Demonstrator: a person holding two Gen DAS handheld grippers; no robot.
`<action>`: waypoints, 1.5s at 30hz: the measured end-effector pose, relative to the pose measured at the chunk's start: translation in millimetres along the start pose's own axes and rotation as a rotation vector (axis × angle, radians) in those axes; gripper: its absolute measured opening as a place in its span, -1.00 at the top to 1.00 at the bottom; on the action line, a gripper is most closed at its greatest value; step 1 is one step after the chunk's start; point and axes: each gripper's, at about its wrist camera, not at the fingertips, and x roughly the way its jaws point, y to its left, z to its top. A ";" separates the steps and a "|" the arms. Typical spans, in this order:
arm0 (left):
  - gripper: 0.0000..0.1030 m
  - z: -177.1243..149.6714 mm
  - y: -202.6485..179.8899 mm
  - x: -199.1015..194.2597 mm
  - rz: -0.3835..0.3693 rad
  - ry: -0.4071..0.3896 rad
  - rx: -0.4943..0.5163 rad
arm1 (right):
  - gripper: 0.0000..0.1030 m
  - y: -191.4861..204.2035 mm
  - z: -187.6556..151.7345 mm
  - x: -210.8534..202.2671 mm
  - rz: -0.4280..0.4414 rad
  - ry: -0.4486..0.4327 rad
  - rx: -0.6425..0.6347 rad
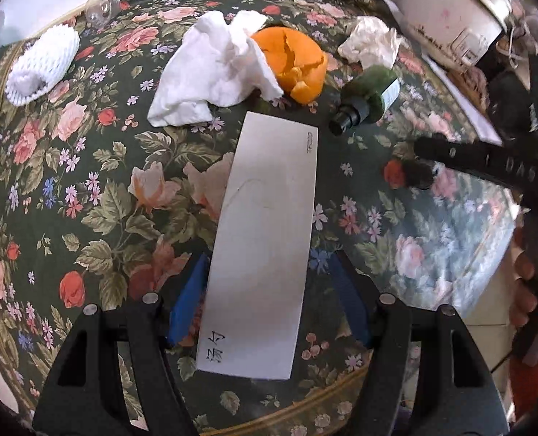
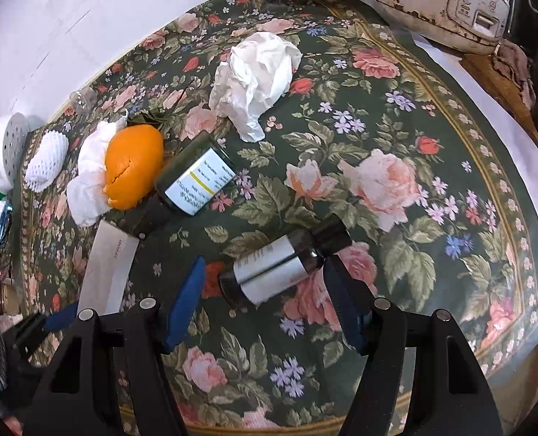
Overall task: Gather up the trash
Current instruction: 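Grasp the white box with the left tool while the right tool grasps a small clear bottle, then carry the white box and bottle over the bin and open both tools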
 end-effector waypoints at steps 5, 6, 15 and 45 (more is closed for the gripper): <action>-0.32 6.8 -10.5 7.3 0.056 -0.012 0.014 | 0.18 -1.9 4.2 6.2 -0.018 0.010 -0.008; -0.32 8.6 -11.1 8.8 0.061 -0.013 0.015 | 0.21 -2.8 3.9 6.9 -0.017 0.016 -0.014; -0.24 45.7 -10.7 24.3 0.103 -0.018 0.004 | 0.48 -13.2 -7.8 -2.5 0.019 0.034 -0.078; 0.02 -38.2 -23.8 -107.3 0.219 -0.239 -0.180 | 0.50 -0.5 -47.7 -15.7 0.044 0.080 -0.354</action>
